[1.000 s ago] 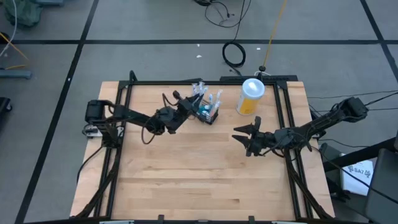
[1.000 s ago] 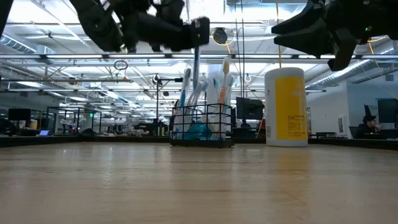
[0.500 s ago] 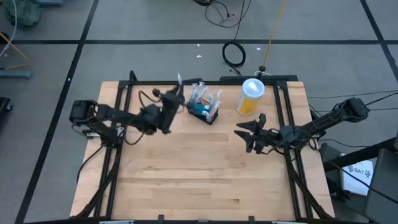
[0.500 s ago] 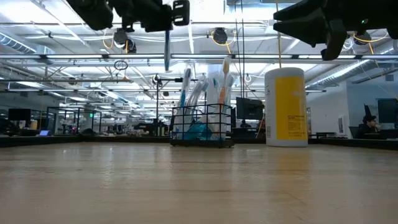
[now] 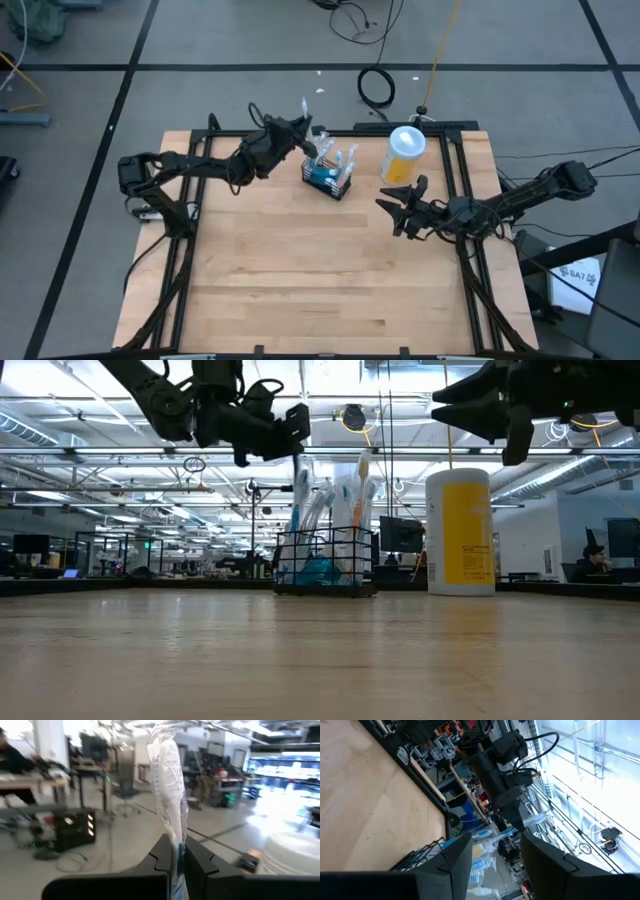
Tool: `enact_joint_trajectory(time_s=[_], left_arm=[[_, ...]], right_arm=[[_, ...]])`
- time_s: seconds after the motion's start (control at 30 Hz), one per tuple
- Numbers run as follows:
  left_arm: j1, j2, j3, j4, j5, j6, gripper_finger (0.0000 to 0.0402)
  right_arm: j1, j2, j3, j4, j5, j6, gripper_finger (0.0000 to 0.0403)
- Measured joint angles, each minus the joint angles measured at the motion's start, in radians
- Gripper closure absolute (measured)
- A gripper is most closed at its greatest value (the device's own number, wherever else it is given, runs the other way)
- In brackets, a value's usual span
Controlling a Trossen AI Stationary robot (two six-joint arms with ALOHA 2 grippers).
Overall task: Pick & Place toothbrushing station
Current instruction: Put the blue toothbrush into the black organizer
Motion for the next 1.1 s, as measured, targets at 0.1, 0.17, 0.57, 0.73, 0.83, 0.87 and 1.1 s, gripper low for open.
enact_joint_trajectory(time_s=[0.1, 0.17, 0.57, 0.73, 0.83, 0.87, 1.1], left_arm=[[0.010, 0.000, 0.000, -0.068, 0.034, -0.062, 0.0390], [0.006, 0.016, 0.000, -0.092, 0.032, -0.074, 0.0390], [-0.009, 0.112, 0.000, -0.112, 0.019, -0.095, 0.0389], [-0.018, 0.117, 0.000, -0.184, 0.013, -0.103, 0.0376], [-0.030, 0.119, 0.000, -0.238, 0.002, -0.096, 0.0380], [-0.032, 0.118, 0.000, -0.253, 0.002, -0.096, 0.0383], [-0.047, 0.117, 0.002, -0.350, 0.004, -0.122, 0.0380]], right_arm=[[-0.007, 0.000, 0.000, 0.000, 0.000, 0.025, 0.0243], [-0.008, 0.000, 0.000, 0.000, 0.000, 0.047, 0.0243], [-0.007, 0.000, 0.001, -0.009, -0.001, 0.056, 0.0243], [-0.007, 0.000, 0.001, -0.010, -0.001, 0.056, 0.0243], [-0.007, 0.000, 0.001, -0.012, -0.001, 0.056, 0.0243], [-0.007, 0.000, 0.001, -0.014, -0.001, 0.056, 0.0243], [-0.007, 0.000, 0.001, -0.016, -0.001, 0.056, 0.0243]])
